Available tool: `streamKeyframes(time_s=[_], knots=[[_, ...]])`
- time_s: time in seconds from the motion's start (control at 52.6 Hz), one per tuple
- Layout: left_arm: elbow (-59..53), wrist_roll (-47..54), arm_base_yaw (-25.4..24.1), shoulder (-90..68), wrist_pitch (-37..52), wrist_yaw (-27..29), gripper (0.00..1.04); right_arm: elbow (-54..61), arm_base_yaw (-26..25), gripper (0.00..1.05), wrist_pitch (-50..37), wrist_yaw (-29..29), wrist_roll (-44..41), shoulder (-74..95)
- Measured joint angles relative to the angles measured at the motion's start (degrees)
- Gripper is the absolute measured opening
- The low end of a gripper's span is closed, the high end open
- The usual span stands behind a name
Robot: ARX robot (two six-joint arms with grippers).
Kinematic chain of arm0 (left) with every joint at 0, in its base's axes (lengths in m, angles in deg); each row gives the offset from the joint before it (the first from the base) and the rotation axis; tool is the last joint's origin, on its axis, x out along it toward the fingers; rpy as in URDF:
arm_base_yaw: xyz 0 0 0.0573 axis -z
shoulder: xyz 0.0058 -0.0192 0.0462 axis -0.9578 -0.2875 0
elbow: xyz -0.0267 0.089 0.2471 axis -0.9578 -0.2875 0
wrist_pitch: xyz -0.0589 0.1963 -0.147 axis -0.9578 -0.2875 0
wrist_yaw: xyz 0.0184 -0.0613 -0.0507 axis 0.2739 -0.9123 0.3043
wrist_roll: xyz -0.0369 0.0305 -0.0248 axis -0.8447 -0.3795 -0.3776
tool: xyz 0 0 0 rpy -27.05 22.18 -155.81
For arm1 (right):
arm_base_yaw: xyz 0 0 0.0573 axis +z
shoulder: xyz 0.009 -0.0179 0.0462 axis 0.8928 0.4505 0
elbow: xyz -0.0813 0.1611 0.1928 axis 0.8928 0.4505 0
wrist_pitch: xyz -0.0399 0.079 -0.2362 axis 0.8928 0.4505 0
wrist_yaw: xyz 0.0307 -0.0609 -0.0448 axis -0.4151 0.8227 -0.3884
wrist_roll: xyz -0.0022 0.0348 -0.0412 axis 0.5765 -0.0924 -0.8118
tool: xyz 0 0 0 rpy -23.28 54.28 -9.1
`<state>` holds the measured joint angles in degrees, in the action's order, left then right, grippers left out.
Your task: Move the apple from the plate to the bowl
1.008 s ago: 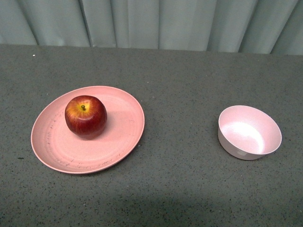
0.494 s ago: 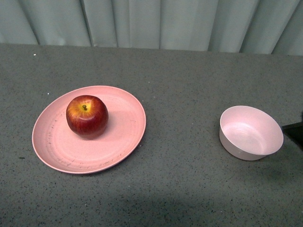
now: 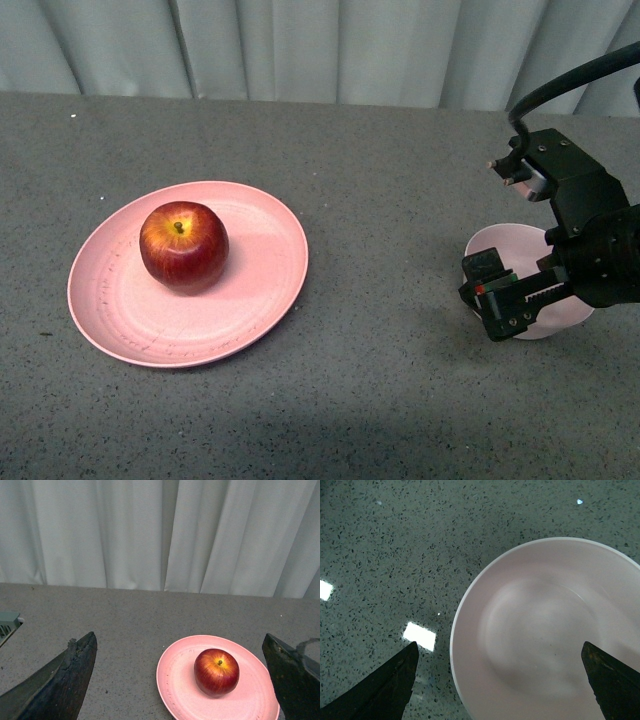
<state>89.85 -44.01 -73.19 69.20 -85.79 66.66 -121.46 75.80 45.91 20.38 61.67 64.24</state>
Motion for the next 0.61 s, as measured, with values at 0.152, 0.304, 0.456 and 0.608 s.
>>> streamKeyframes(time_s=[0.152, 0.304, 0.456, 0.608], knots=[[0.0, 0.0, 0.0, 0.0, 0.0, 0.0, 0.98, -3.52, 0.33, 0.95, 2.25, -0.07, -0.24, 3.78], [0.0, 0.0, 0.0, 0.0, 0.0, 0.0, 0.98, -5.35, 0.33, 0.88, 4.22, 0.0, -0.9, 4.96], [0.0, 0.0, 0.0, 0.0, 0.0, 0.0, 0.98, -6.6, 0.35, 0.65, 5.33, 0.61, -1.33, 5.49], [0.0, 0.0, 0.0, 0.0, 0.0, 0.0, 0.98, -6.8, 0.61, 0.35, 5.97, 0.85, -1.27, 5.6]])
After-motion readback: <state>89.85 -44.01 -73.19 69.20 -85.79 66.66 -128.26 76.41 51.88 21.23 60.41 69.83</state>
